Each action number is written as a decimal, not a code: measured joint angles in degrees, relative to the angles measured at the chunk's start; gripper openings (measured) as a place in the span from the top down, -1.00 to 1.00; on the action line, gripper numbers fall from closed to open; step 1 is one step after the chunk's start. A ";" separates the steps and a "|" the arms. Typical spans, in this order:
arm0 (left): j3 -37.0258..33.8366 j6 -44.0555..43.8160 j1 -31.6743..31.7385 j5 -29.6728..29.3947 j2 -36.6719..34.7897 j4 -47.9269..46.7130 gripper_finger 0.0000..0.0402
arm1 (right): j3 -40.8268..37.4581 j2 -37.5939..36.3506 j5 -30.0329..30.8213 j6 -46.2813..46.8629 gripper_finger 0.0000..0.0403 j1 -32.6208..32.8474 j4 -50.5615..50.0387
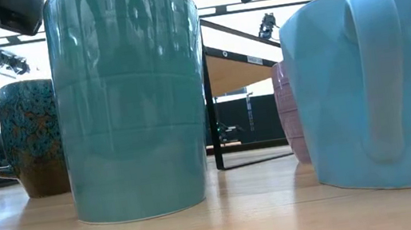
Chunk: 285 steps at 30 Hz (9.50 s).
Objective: Place coffee mugs
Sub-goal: Put the green-blue patterned mug on the shelf, then put the purple patterned mug on the shelf
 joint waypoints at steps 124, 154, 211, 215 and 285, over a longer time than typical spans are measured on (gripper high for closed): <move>5.60 68.96 49.59 -6.29 -19.27 3.08 0.64 | 0.04 0.04 -1.44 2.05 0.32 1.53 2.09; 10.62 70.27 47.58 -9.94 -19.18 2.57 0.25 | 0.04 0.04 -1.46 1.87 0.32 1.68 2.09; 15.96 63.66 21.29 -10.43 -11.57 0.62 0.24 | -0.11 20.87 3.46 12.38 0.11 26.55 -13.60; 15.96 63.67 21.29 -10.43 -11.57 0.55 0.24 | -0.11 23.53 3.30 9.81 0.12 27.02 -17.21; 18.45 65.83 21.29 -10.30 -11.62 1.82 0.24 | 8.01 12.28 24.34 -6.40 0.86 -0.04 -32.32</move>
